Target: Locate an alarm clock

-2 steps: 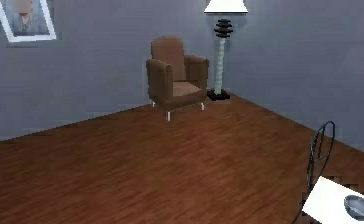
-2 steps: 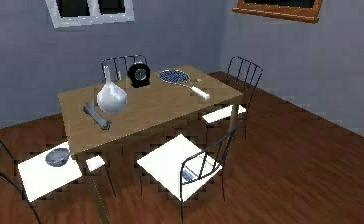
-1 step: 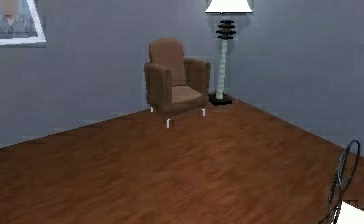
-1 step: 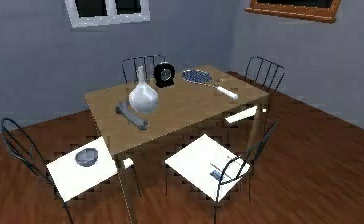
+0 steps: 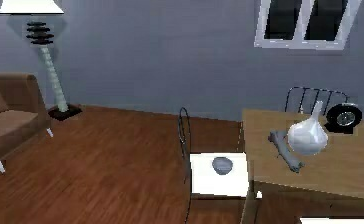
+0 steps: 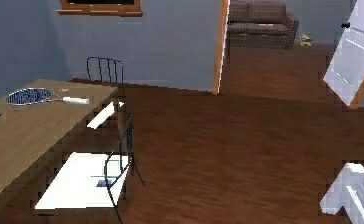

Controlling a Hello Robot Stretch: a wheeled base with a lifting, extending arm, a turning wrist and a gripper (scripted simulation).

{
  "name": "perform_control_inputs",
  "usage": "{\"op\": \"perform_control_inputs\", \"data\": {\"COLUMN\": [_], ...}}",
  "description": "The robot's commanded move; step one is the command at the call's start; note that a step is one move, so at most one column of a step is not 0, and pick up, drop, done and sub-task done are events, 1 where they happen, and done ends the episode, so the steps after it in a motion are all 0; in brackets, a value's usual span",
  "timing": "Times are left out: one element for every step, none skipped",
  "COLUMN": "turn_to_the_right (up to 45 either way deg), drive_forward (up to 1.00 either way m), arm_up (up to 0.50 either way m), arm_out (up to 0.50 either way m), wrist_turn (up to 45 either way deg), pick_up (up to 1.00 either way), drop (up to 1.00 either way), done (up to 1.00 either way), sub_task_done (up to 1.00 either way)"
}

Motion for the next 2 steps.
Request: {"op": "perform_control_inputs", "data": {"turn_to_the_right": [39.0, 0.0], "drive_forward": [0.00, 0.00], "arm_up": [0.00, 0.00], "arm_out": [0.00, 0.00], "wrist_turn": [0.0, 0.0], "pick_up": [0.00, 0.00], "drop": [0.00, 0.00], "done": [0.00, 1.00], "sub_task_done": [0.00, 0.00]}}
